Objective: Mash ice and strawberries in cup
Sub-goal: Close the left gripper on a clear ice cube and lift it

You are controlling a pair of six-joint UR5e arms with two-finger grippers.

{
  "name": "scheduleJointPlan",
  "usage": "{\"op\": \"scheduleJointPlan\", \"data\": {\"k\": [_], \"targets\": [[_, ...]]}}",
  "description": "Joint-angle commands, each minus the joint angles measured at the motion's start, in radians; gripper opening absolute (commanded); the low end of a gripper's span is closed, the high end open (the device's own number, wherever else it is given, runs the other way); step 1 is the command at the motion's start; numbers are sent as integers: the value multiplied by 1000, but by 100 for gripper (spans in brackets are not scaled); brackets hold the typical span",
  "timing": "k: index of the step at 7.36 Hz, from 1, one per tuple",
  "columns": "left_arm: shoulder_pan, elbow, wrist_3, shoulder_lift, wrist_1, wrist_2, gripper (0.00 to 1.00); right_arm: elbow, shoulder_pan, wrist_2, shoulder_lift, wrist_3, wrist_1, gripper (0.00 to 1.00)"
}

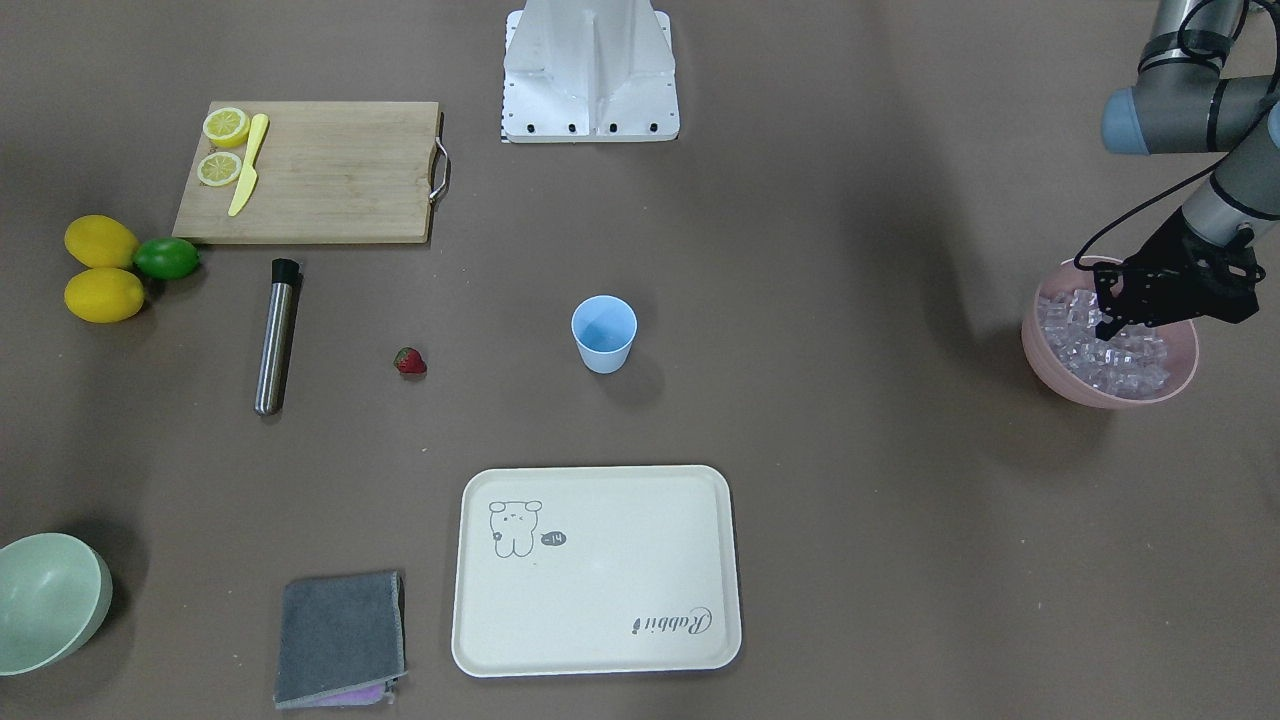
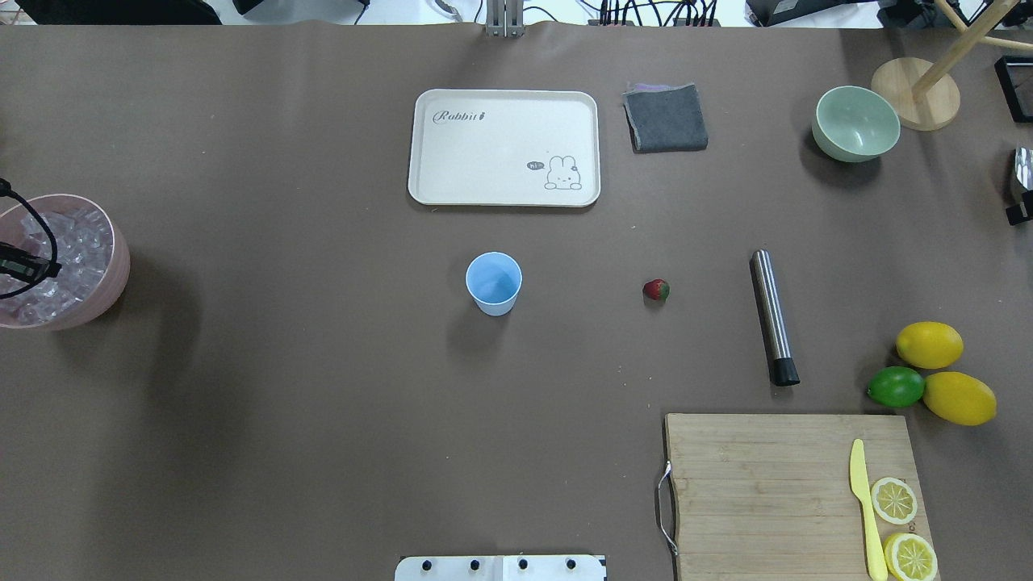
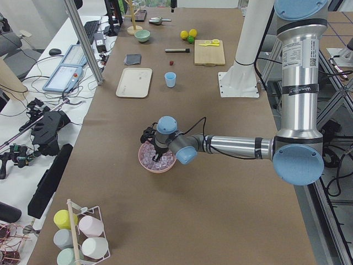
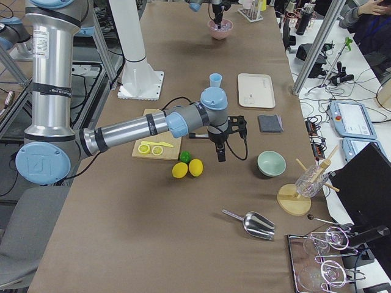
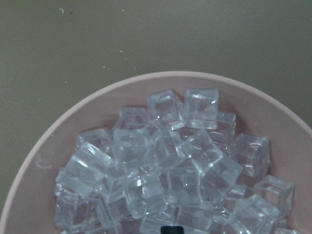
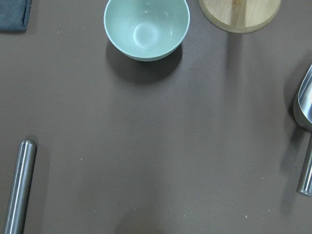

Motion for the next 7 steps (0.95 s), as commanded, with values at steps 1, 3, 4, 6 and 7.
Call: {"op": "scheduleJointPlan", "data": {"k": [1,3,4,6,7], "targets": [[-33,-42,0,-3,35,-54,0,0,0,0,0,0,0,100],[-48,-160,0,-3,177,-74,0,0,0,0,0,-1,0,100],[-65,-189,0,-3,225,-79,0,0,0,0,0,-1,0,100],[-67,-177,58,0,227,-65,64,0,0,0,0,-1,0,100],[-89,-170,146,37,241,-60,79,0,0,0,0,-1,0,100]]}}
